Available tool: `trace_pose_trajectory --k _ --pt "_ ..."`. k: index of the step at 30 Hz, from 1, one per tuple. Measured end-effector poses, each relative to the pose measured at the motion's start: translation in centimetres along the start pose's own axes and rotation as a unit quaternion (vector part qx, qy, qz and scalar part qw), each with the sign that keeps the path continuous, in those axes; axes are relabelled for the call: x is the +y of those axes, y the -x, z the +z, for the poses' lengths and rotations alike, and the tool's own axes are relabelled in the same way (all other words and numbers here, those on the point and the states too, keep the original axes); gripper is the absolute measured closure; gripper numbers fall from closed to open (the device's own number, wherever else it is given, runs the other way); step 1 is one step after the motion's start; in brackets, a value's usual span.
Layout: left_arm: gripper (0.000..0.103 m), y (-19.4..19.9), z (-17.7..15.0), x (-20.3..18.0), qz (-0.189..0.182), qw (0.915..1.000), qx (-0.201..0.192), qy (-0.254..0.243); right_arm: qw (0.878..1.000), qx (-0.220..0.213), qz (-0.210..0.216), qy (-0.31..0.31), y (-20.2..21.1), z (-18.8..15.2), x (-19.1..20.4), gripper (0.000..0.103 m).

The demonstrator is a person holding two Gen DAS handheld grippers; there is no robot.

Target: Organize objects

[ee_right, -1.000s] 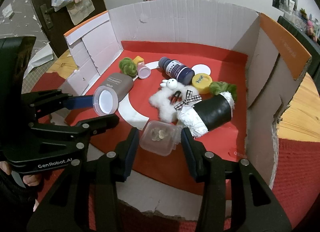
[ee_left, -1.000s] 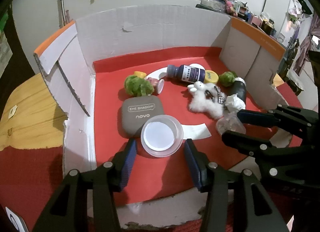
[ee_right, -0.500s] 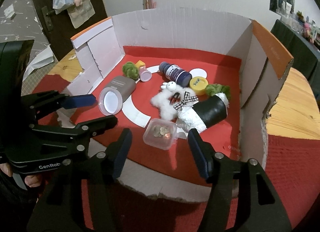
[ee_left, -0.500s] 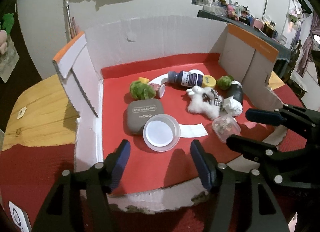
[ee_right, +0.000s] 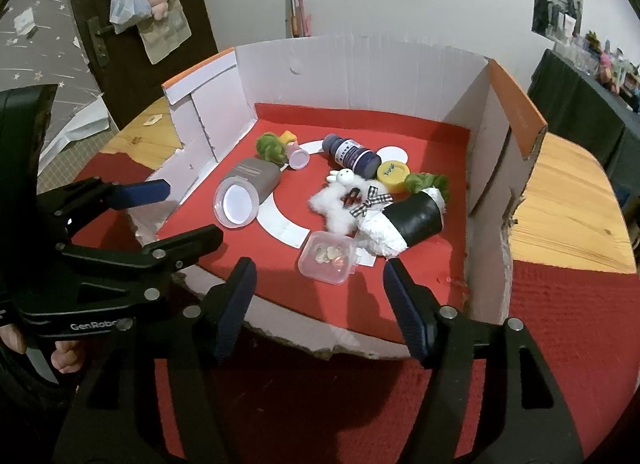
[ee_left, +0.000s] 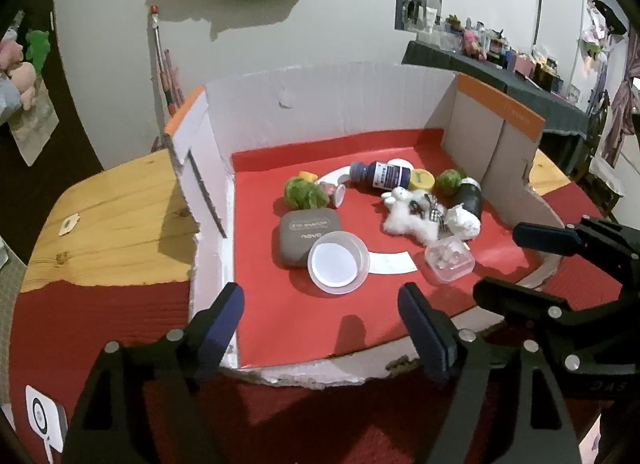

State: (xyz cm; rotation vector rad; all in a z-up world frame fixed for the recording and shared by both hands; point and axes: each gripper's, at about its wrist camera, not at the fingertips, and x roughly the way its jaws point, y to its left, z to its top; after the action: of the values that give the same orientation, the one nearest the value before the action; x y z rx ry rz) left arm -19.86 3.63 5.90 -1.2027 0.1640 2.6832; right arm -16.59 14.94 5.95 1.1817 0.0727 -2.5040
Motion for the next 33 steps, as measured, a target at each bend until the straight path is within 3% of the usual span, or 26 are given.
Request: trace_pose_trajectory --k 11,16,19,33 --pt "0.014 1.7 -0.4 0.8 0.010 0.9994 -0.028 0.018 1.000 -0.015 -0.004 -0.004 1.4 -0.8 0.3 0.022" --pt "0.012 2.1 -0.6 0.9 0.008 0.9991 -0.035 0.023 1.000 -0.019 -0.004 -0.008 1.8 -1.0 0.3 0.022" --pt "0.000 1.8 -0.8 1.0 0.005 0.9993 -0.022 0.028 1.000 -0.022 -0.005 -0.010 2.1 -1.2 0.3 0.021" --pt "0.000 3.0 -2.1 1.6 -0.015 0.9981 -0.037 0.048 0.999 -0.040 -0.007 -0.023 3.5 -2.3 0.7 0.014"
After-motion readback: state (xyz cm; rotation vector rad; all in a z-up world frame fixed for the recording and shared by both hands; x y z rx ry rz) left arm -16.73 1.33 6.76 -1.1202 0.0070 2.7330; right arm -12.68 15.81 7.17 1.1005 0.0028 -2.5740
